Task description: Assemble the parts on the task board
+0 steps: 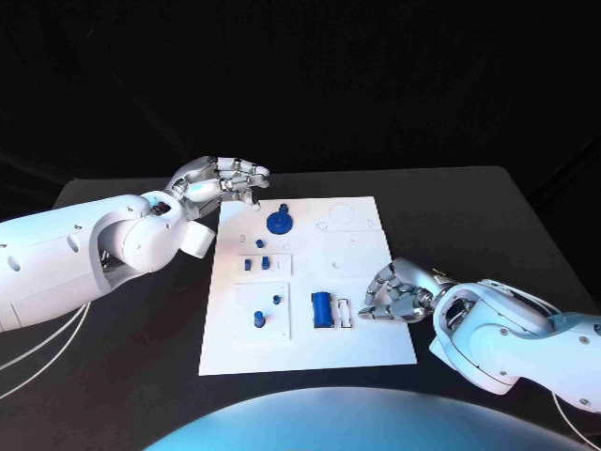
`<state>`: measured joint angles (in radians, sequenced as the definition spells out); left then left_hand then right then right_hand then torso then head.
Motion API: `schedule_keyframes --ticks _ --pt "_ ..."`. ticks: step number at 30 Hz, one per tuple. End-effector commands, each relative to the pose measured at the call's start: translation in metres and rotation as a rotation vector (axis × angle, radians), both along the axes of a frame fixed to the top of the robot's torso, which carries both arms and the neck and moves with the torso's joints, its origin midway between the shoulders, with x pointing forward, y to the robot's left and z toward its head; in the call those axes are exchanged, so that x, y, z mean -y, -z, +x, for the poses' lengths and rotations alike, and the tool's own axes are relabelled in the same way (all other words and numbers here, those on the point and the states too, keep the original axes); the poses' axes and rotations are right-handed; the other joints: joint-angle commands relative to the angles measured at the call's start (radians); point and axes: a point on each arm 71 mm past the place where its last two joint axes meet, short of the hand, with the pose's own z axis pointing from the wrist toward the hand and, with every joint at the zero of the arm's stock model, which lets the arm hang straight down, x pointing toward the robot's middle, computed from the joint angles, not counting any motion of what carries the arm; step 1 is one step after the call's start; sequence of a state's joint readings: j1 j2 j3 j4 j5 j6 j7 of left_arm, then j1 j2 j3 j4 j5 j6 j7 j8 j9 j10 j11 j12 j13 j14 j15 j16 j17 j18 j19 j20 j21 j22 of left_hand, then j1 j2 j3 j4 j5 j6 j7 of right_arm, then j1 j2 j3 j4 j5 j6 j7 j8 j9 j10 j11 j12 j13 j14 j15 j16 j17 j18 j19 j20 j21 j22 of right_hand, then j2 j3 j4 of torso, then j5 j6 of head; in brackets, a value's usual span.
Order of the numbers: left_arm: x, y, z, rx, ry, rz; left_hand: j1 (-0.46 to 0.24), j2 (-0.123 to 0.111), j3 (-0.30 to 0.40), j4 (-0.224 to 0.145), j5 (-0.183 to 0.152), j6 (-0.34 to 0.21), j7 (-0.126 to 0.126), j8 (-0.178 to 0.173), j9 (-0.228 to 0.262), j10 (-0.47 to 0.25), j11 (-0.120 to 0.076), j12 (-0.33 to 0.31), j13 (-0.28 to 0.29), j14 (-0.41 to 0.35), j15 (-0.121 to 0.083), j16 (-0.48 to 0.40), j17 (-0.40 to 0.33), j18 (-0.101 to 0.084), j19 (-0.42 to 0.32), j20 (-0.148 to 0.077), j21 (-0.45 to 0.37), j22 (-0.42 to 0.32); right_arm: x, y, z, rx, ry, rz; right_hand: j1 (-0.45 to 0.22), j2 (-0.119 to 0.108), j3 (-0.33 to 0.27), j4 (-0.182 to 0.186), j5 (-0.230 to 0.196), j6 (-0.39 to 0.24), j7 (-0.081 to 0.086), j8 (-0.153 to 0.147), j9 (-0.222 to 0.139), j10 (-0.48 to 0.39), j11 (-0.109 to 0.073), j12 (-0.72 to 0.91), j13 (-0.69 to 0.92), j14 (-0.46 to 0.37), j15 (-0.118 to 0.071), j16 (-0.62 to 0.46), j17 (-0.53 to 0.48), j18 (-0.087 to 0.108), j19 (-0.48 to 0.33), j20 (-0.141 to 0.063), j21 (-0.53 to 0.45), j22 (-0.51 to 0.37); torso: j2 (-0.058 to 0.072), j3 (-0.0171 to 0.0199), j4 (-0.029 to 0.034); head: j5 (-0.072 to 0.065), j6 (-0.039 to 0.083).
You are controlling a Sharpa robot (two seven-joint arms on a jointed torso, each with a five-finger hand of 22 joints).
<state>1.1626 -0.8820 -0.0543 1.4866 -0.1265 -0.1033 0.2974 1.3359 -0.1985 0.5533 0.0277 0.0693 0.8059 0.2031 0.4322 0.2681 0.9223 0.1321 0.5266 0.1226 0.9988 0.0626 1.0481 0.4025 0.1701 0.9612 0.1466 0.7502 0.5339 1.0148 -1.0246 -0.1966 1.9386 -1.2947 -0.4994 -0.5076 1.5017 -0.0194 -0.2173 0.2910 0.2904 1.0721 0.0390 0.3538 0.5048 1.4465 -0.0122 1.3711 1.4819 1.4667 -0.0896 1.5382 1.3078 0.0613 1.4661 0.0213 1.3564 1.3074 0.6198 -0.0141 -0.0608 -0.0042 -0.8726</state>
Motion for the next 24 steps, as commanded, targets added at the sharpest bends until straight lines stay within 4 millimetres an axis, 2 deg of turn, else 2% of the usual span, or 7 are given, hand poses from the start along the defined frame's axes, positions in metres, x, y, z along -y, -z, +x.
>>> schedule_keyframes --ticks 1,3,7,8,11,14,24 --pt "0.002 -0.001 -0.001 0.005 0.016 -0.008 0.004 0.009 -0.005 0.0 -0.002 -0.008 -0.001 0.005 0.001 -0.008 0.002 0.006 0.002 -0.008 -0.001 0.004 0.0 0.013 0.0 0.008 -0.006 -0.001 0.0 0.002 -0.001 -0.025 -0.008 -0.008 0.103 0.109 0.006 0.001 -0.007 0.0 -0.002 0.006 0.002 0.048 -0.025 -0.006 -0.063 0.09 -0.007 0.004 0.194 -0.016 0.035 -0.008 0.003 0.182 0.0 0.0 -0.0004 0.002 0.0" --pt "0.002 -0.001 -0.001 0.005 0.016 -0.008 0.004 0.009 -0.005 0.0 -0.002 -0.008 -0.001 0.005 0.001 -0.008 0.002 0.006 0.002 -0.008 -0.001 0.004 0.0 0.013 0.0 0.008 -0.006 -0.001 0.001 0.002 -0.001 -0.021 -0.019 -0.026 0.086 0.096 0.003 0.001 -0.009 -0.001 0.0 0.005 0.003 0.047 -0.023 -0.008 -0.064 0.089 -0.006 0.002 0.191 -0.015 0.034 -0.007 -0.001 0.181 -0.001 -0.0005 -0.0003 0.002 0.0" --pt "0.001 -0.001 -0.001 0.005 0.014 -0.007 0.004 0.009 -0.005 0.0 -0.002 -0.008 -0.001 0.005 0.001 -0.008 0.002 0.006 0.002 -0.008 -0.001 0.004 0.0 0.013 0.0 0.008 -0.006 -0.001 0.007 0.0 -0.002 0.011 -0.052 -0.079 0.016 0.023 -0.016 0.002 -0.015 -0.012 0.016 -0.007 0.0 0.041 -0.011 -0.022 -0.073 0.087 0.004 -0.003 0.18 -0.013 0.029 -0.002 -0.016 0.177 -0.002 -0.0003 -0.0012 0.004 0.0" --pt "0.001 -0.001 -0.001 0.005 0.013 -0.007 0.004 0.009 -0.005 0.0 -0.002 -0.008 -0.001 0.005 0.001 -0.008 0.002 0.006 0.002 -0.008 -0.001 0.004 0.0 0.013 0.0 0.008 -0.006 -0.001 0.008 0.0 -0.002 0.016 -0.059 -0.09 -0.01 -0.007 -0.02 0.001 -0.015 -0.026 0.025 -0.018 -0.004 0.038 -0.003 -0.027 -0.075 0.086 0.01 -0.005 0.176 -0.012 0.027 0.004 -0.021 0.175 -0.002 -0.0005 -0.0013 0.003 0.0" --pt "0.001 -0.001 -0.001 0.005 0.013 -0.006 0.004 0.009 -0.005 0.0 -0.002 -0.008 -0.001 0.005 0.001 -0.008 0.002 0.006 0.002 -0.008 -0.001 0.004 0.0 0.013 0.0 0.008 -0.006 -0.001 0.011 0.0 -0.002 0.031 -0.077 -0.113 -0.025 -0.053 -0.002 -0.001 -0.014 -0.065 0.045 -0.047 -0.011 0.034 0.015 -0.033 -0.08 0.085 0.025 -0.007 0.172 -0.011 0.024 0.016 -0.03 0.173 -0.002 -0.0007 -0.001 0.004 0.0" --pt "0.001 -0.001 0.0 0.005 0.013 -0.006 0.004 0.009 -0.005 0.0 -0.002 -0.008 -0.001 0.005 0.001 -0.008 0.002 0.006 0.002 -0.008 -0.001 0.004 0.0 0.013 0.0 0.008 -0.006 -0.001 0.014 -0.001 -0.002 0.055 -0.097 -0.142 -0.012 -0.087 0.018 -0.004 -0.015 -0.104 0.061 -0.069 -0.014 0.028 0.029 -0.041 -0.085 0.084 0.037 -0.008 0.168 -0.01 0.022 0.027 -0.038 0.17 -0.001 0.0002 -0.0014 0.004 0.0" --pt "0.0 -0.001 -0.001 0.004 0.011 -0.005 0.004 0.009 -0.005 0.0 -0.002 -0.008 -0.001 0.005 0.001 -0.008 0.002 0.006 0.002 -0.008 -0.001 0.004 0.0 0.013 0.0 0.008 -0.006 -0.001 0.017 0.001 0.0 0.088 -0.124 -0.191 -0.007 -0.087 0.047 -0.001 -0.014 -0.096 0.062 -0.068 -0.009 0.025 0.031 -0.042 -0.086 0.084 0.04 -0.009 0.167 -0.01 0.022 0.033 -0.038 0.171 0.001 0.0004 0.0002 0.002 0.0"
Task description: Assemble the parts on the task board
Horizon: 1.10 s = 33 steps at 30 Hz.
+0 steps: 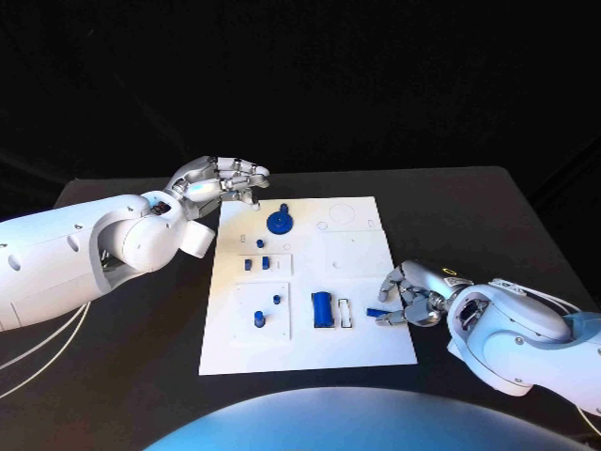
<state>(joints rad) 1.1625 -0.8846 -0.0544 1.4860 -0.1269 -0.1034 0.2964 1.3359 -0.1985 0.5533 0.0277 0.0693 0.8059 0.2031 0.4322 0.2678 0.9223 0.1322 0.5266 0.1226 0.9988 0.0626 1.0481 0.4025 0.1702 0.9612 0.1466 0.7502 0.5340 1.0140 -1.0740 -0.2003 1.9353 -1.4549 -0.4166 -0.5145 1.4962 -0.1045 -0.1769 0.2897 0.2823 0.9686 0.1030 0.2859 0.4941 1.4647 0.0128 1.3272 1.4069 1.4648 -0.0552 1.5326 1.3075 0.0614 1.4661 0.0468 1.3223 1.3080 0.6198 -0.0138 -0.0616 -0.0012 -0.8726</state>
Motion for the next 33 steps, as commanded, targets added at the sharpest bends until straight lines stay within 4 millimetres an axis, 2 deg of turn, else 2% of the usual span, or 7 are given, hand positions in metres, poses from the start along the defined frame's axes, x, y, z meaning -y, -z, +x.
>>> schedule_keyframes --ticks 1,10,19,24,28,29,33 --pt "0.002 -0.001 -0.001 0.005 0.014 -0.007 0.004 0.009 -0.005 0.0 -0.002 -0.008 -0.001 0.005 0.001 -0.008 0.002 0.006 0.002 -0.008 -0.001 0.004 0.0 0.013 0.0 0.008 -0.006 -0.001 -0.001 0.002 0.0 0.025 -0.047 -0.053 -0.002 -0.001 0.009 0.0 -0.006 0.009 -0.002 0.0 0.002 0.008 0.006 0.002 -0.011 0.086 0.006 -0.003 0.168 -0.01 0.022 0.008 -0.004 0.171 0.001 -0.0001 0.0008 -0.001 0.0" --pt "0.001 -0.001 -0.001 0.005 0.013 -0.007 0.005 0.009 -0.004 0.0 -0.002 -0.009 -0.001 0.008 0.001 -0.008 0.002 0.009 0.002 -0.008 -0.001 0.004 0.0 0.013 0.0 0.008 -0.007 -0.001 -0.007 0.014 -0.001 0.019 -0.06 -0.061 0.013 0.026 0.074 0.0 -0.003 0.042 -0.013 -0.009 -0.001 0.008 -0.004 0.004 -0.01 0.086 -0.002 -0.003 0.169 -0.01 0.026 0.004 0.002 0.174 0.001 0.0016 0.0001 0.004 0.0" --pt "0.001 -0.001 -0.001 0.004 0.013 -0.006 0.005 0.009 -0.004 0.0 -0.002 -0.009 -0.001 0.008 0.001 -0.008 0.002 0.009 0.002 -0.008 -0.001 0.004 0.0 0.013 0.0 0.008 -0.007 -0.001 -0.011 0.018 -0.002 0.011 -0.08 -0.072 0.019 0.019 0.136 0.0 -0.003 0.09 -0.029 -0.012 -0.005 0.012 -0.017 0.008 -0.008 0.088 -0.012 0.0 0.177 -0.013 0.03 -0.005 0.013 0.18 0.0 0.0 -0.0007 0.003 0.0" --pt "0.001 -0.001 -0.001 0.004 0.013 -0.006 0.005 0.009 -0.004 0.0 -0.002 -0.009 -0.001 0.008 0.001 -0.008 0.002 0.009 0.002 -0.008 -0.001 0.004 0.0 0.013 0.0 0.008 -0.007 -0.001 -0.009 0.021 -0.001 0.01 -0.093 -0.106 0.05 0.024 0.218 -0.004 0.0 0.121 -0.045 -0.011 -0.004 0.013 -0.032 0.009 -0.007 0.089 -0.026 0.002 0.18 -0.013 0.033 -0.017 0.017 0.183 -0.001 -0.0009 0.0005 0.003 0.0" --pt "0.001 -0.001 -0.001 0.005 0.013 -0.005 0.005 0.009 -0.004 0.0 -0.002 -0.009 -0.001 0.008 0.001 -0.008 0.002 0.009 0.002 -0.008 -0.001 0.004 0.0 0.013 0.0 0.008 -0.007 -0.001 -0.008 0.024 0.001 0.0 -0.114 -0.151 0.073 -0.014 0.386 -0.008 0.0 0.128 -0.047 -0.01 0.009 0.015 -0.031 0.008 -0.006 0.089 -0.029 0.002 0.182 -0.015 0.034 -0.022 0.018 0.186 -0.002 -0.0001 0.001 0.006 0.0" --pt "0.001 -0.001 -0.001 0.005 0.012 -0.004 0.005 0.009 -0.004 0.0 -0.002 -0.009 -0.001 0.008 0.001 -0.008 0.002 0.009 0.002 -0.008 -0.001 0.004 0.0 0.013 0.0 0.008 -0.007 -0.001 -0.008 0.025 0.001 -0.003 -0.12 -0.161 0.056 -0.039 0.447 -0.012 -0.002 0.126 -0.046 -0.006 0.019 0.015 -0.029 0.006 -0.007 0.089 -0.03 0.001 0.181 -0.015 0.034 -0.019 0.017 0.187 -0.002 -0.0001 0.0012 0.006 0.0" --pt "0.0 -0.001 -0.001 0.006 0.011 -0.002 0.005 0.009 -0.004 0.0 -0.002 -0.009 -0.001 0.008 0.001 -0.008 0.002 0.009 0.002 -0.008 -0.001 0.004 0.0 0.013 0.0 0.008 -0.007 -0.001 -0.007 0.028 0.002 -0.008 -0.135 -0.191 -0.011 -0.091 0.593 -0.047 -0.007 0.119 -0.044 0.009 0.052 0.017 -0.031 0.005 -0.007 0.089 -0.026 0.001 0.181 -0.014 0.034 -0.02 0.015 0.19 -0.001 -0.0004 0.0005 0.006 0.0"
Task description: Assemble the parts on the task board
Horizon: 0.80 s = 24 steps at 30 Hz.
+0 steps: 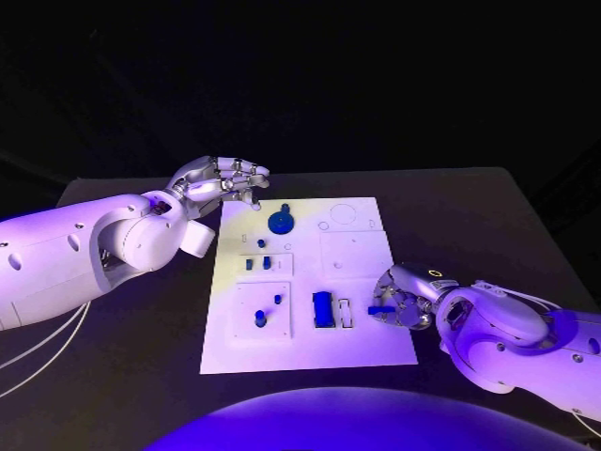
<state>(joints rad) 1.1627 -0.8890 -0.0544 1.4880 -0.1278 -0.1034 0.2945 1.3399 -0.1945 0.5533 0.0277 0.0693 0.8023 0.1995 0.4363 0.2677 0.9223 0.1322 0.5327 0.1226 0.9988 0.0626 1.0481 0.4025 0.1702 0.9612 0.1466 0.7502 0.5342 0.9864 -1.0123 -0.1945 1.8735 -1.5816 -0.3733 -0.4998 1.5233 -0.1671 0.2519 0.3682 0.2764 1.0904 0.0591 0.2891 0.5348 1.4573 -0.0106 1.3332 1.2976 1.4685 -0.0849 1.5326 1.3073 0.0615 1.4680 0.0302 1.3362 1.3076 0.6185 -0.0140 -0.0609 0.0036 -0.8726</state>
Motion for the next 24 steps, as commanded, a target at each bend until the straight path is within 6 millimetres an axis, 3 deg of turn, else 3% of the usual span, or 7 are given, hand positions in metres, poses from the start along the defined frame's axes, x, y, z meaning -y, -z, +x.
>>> schedule_keyframes --ticks 1,3,7,16,24 --pt "0.002 -0.001 -0.001 0.008 0.013 -0.003 0.001 0.005 -0.004 0.0 -0.002 -0.006 0.002 0.004 0.002 -0.008 0.002 0.003 0.002 -0.008 -0.001 0.004 0.0 0.013 0.0 0.008 -0.007 -0.002 0.007 0.014 -0.003 -0.056 -0.03 -0.123 -0.043 -0.03 0.17 -0.129 -0.001 -0.004 0.0 0.006 0.013 0.024 -0.008 -0.001 0.103 0.085 0.004 0.001 0.181 -0.014 0.033 -0.003 0.001 0.19 0.001 -0.0003 -0.0007 0.002 0.0" --pt "0.002 -0.001 -0.001 0.008 0.014 -0.003 0.001 0.005 -0.004 0.0 -0.002 -0.006 0.002 0.004 0.002 -0.008 0.002 0.003 0.002 -0.008 -0.001 0.004 0.0 0.013 0.0 0.008 -0.007 -0.002 0.007 0.014 -0.003 -0.052 -0.03 -0.124 -0.077 -0.041 0.216 -0.154 -0.003 -0.009 0.001 0.012 0.027 0.024 -0.008 -0.002 0.103 0.085 0.004 0.001 0.182 -0.015 0.033 -0.003 0.001 0.191 0.001 -0.0005 -0.0004 0.001 0.0" --pt "0.002 -0.001 -0.001 0.01 0.016 -0.001 0.001 0.005 -0.004 0.0 -0.002 -0.006 0.002 0.004 0.002 -0.008 0.002 0.003 0.002 -0.008 -0.001 0.004 0.0 0.013 0.0 0.008 -0.007 -0.002 0.006 0.012 -0.003 -0.035 -0.015 -0.095 -0.119 -0.039 0.25 -0.163 -0.004 -0.014 -0.002 0.015 0.038 0.03 -0.009 0.006 0.108 0.086 0.003 0.003 0.186 -0.017 0.037 -0.003 0.011 0.196 0.001 0.0001 -0.0004 0.001 0.0" --pt "0.003 -0.001 -0.001 0.012 0.018 0.0 0.001 0.005 -0.004 0.0 -0.002 -0.006 0.002 0.004 0.002 -0.008 0.002 0.003 0.002 -0.008 -0.001 0.004 0.0 0.013 0.0 0.008 -0.007 -0.002 0.001 -0.001 -0.004 -0.023 0.053 0.041 -0.192 -0.035 0.296 -0.162 -0.006 -0.011 -0.01 0.031 0.06 0.049 -0.016 0.047 0.139 0.089 -0.002 0.009 0.2 -0.023 0.049 -0.008 0.044 0.207 0.001 -0.0001 0.0003 -0.001 0.0" --pt "0.004 -0.001 0.0 0.011 0.021 0.0 0.001 0.005 -0.004 0.0 -0.002 -0.006 0.002 0.004 0.002 -0.008 0.002 0.003 0.002 -0.008 -0.001 0.004 0.0 0.013 0.0 0.008 -0.007 -0.002 -0.005 -0.021 0.001 -0.026 0.116 0.179 -0.213 -0.03 0.311 -0.158 -0.006 -0.012 -0.011 0.034 0.066 0.05 -0.017 0.048 0.14 0.09 -0.003 0.01 0.202 -0.025 0.051 -0.009 0.051 0.21 0.001 -0.0011 0.0 -0.003 0.0"
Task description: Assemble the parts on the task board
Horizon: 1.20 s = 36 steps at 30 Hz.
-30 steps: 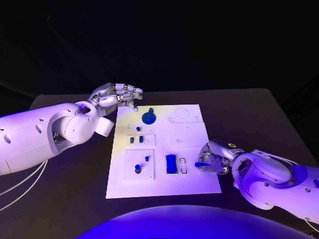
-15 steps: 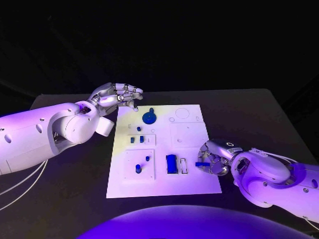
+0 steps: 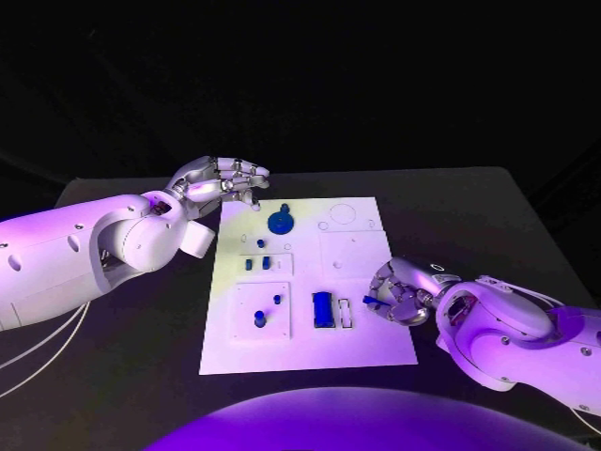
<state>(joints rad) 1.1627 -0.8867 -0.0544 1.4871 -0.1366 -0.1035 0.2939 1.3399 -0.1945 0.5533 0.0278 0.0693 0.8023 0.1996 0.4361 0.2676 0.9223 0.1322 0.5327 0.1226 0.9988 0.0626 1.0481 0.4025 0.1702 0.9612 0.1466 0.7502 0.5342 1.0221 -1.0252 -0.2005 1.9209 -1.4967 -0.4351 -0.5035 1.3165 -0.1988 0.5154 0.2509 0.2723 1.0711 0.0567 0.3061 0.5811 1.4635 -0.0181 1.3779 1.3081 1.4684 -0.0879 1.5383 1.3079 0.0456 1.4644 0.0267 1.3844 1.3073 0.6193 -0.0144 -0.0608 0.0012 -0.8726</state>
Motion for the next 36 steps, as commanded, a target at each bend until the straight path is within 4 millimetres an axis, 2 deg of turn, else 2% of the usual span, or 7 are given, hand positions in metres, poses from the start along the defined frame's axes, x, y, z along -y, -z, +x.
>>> schedule_keyframes --ticks 1,10,20,36 --pt "0.003 -0.001 0.0 0.007 0.016 -0.007 0.001 0.006 -0.004 0.0 -0.002 -0.006 0.002 0.004 0.002 -0.008 0.002 0.003 0.002 -0.008 -0.001 0.004 0.0 0.013 0.0 0.008 -0.007 -0.002 -0.001 -0.005 0.001 -0.029 0.071 0.097 -0.007 0.002 0.047 -0.04 -0.002 0.007 -0.008 0.017 0.02 0.044 -0.009 0.004 0.13 0.09 -0.001 0.005 0.201 -0.009 0.055 -0.006 0.003 0.21 0.0 -0.0004 0.0001 0.0 0.0" --pt "0.003 -0.001 0.0 0.007 0.018 -0.007 0.001 0.006 -0.004 0.0 -0.002 -0.006 0.002 0.004 0.002 -0.008 0.002 0.003 0.002 -0.008 -0.001 0.004 0.0 0.013 0.0 0.008 -0.007 -0.002 -0.008 -0.006 0.002 -0.081 0.104 0.149 -0.013 -0.01 0.052 -0.052 -0.004 0.004 -0.01 0.019 0.025 0.043 -0.011 0.001 0.128 0.089 -0.001 0.003 0.198 -0.008 0.054 -0.007 -0.002 0.209 0.0 -0.0008 -0.0003 0.0 0.0" --pt "0.004 -0.001 -0.001 0.007 0.022 -0.009 0.001 0.006 -0.004 0.0 -0.002 -0.006 0.002 0.004 0.002 -0.008 0.002 0.003 0.002 -0.008 -0.001 0.004 0.0 0.013 0.0 0.008 -0.007 -0.002 -0.02 0.009 0.001 -0.169 0.112 0.141 -0.026 -0.024 0.049 -0.061 -0.006 0.006 -0.011 0.023 0.031 0.044 -0.011 0.003 0.13 0.089 -0.002 0.003 0.197 -0.007 0.053 -0.007 -0.007 0.208 0.001 0.0006 0.0004 0.002 0.0" --pt "0.004 -0.001 -0.001 0.005 0.024 -0.009 0.003 0.006 -0.004 0.0 -0.002 -0.007 0.002 0.008 0.001 -0.009 0.002 0.007 0.002 -0.009 -0.001 0.005 0.0 0.013 0.0 0.008 -0.007 -0.001 -0.032 0.017 0.002 -0.172 0.092 0.117 -0.082 -0.022 0.03 -0.051 -0.008 0.021 -0.016 0.03 0.038 0.053 -0.015 0.022 0.145 0.091 -0.005 0.007 0.205 -0.009 0.057 -0.01 0.006 0.213 0.0 0.0002 -0.0006 0.0 0.0"
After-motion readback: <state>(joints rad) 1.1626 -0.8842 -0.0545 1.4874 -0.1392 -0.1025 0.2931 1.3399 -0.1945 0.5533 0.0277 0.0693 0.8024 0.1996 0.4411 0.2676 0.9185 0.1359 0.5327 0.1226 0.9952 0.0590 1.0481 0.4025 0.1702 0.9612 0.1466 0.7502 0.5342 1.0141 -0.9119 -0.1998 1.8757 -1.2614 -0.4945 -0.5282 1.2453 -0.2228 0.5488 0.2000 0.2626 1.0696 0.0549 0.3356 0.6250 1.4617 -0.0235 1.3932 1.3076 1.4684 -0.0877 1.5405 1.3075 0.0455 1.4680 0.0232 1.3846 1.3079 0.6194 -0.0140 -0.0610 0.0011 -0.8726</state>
